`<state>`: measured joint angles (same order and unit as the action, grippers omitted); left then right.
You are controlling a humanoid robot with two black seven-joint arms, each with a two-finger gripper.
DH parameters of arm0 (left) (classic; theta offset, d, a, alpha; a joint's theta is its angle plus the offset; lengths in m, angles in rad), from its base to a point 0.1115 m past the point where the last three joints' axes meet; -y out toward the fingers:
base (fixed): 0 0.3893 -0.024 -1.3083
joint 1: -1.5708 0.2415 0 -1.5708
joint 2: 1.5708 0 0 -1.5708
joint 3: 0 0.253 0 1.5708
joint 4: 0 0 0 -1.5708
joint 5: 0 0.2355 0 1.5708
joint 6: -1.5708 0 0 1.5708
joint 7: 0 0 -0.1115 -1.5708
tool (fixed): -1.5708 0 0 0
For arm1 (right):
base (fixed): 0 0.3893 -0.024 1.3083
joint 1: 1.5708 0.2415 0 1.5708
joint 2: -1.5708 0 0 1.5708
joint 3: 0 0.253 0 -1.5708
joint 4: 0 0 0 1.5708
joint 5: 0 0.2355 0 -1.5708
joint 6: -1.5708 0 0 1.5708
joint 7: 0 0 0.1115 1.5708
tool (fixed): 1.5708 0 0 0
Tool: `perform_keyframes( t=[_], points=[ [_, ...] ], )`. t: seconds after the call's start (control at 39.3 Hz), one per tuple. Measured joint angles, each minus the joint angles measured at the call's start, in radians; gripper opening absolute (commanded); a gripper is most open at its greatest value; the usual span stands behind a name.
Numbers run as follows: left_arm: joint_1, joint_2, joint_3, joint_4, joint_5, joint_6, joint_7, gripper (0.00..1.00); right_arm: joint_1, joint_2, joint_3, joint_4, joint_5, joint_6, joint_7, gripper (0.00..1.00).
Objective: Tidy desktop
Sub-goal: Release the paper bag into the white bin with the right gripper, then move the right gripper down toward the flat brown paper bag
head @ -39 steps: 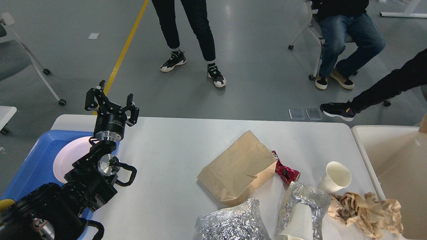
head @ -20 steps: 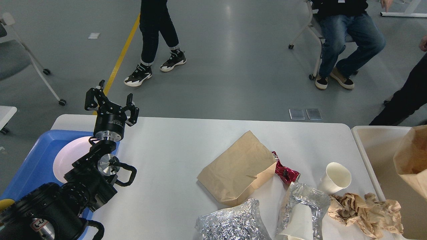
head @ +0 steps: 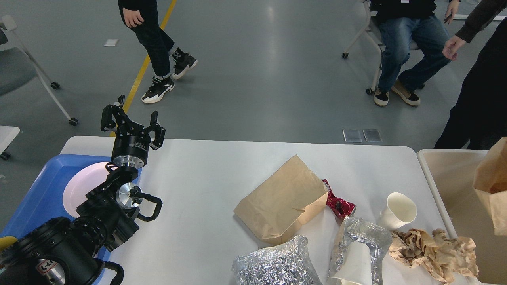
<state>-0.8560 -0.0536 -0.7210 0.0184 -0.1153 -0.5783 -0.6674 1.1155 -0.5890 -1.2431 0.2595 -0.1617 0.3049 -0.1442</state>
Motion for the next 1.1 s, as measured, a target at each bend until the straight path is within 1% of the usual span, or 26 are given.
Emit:
perform_keyframes(
  t=[0.08,0.13,0.33,0.48,0.51,0.56,0.61,0.79,0.81,0.89,0.92,0.99,1.1],
  points=[
    [0.0,0.0,0.0,0.0,0.0,0.0,0.0,0.97,0.0,0.0,0.005,0.001,0.0,-0.003,0.0,0.99],
    [0.0,0.0,0.0,0.0,0.0,0.0,0.0,0.97,0.0,0.0,0.007,0.003,0.0,-0.003,0.0,1.0],
    [0.0,0.0,0.0,0.0,-0.001,0.0,0.0,0.97,0.007,0.001,0.011,0.013,0.001,0.002,0.0,1.0],
    [0.0,0.0,0.0,0.0,-0.001,0.0,0.0,0.97,0.059,-0.018,0.061,0.055,0.012,0.043,0.0,1.0],
    [0.0,0.0,0.0,0.0,-0.001,0.0,0.0,0.97,0.101,-0.044,0.09,0.091,0.014,0.07,0.0,1.0],
    [0.0,0.0,0.0,0.0,-0.001,0.0,0.0,0.97,0.141,-0.064,0.106,0.13,0.015,0.091,0.0,1.0],
    [0.0,0.0,0.0,0.0,-0.001,0.0,0.0,0.97,0.219,-0.087,0.115,0.196,0.016,0.11,0.001,1.0],
    [0.0,0.0,0.0,0.0,-0.001,0.0,0.0,0.97,0.563,-0.115,0.105,0.417,0.025,0.161,0.003,1.0],
    [0.0,0.0,0.0,0.0,-0.001,0.0,0.0,0.97,0.633,-0.113,0.102,0.464,0.03,0.181,0.003,1.0],
    [0.0,0.0,0.0,0.0,-0.001,0.0,0.0,0.97,0.722,-0.103,0.099,0.53,0.041,0.22,0.003,1.0],
    [0.0,0.001,0.0,0.0,-0.001,0.0,0.0,0.97,0.772,-0.089,0.098,0.578,0.053,0.262,0.003,1.0],
    [0.0,0.001,0.0,0.0,-0.001,0.0,0.0,0.97,0.825,-0.057,0.098,0.628,0.07,0.331,0.003,1.0],
    [0.0,0.0,0.0,0.0,0.0,0.0,0.0,0.97,0.879,0.003,0.101,0.657,0.107,0.428,0.003,1.0]
  ],
)
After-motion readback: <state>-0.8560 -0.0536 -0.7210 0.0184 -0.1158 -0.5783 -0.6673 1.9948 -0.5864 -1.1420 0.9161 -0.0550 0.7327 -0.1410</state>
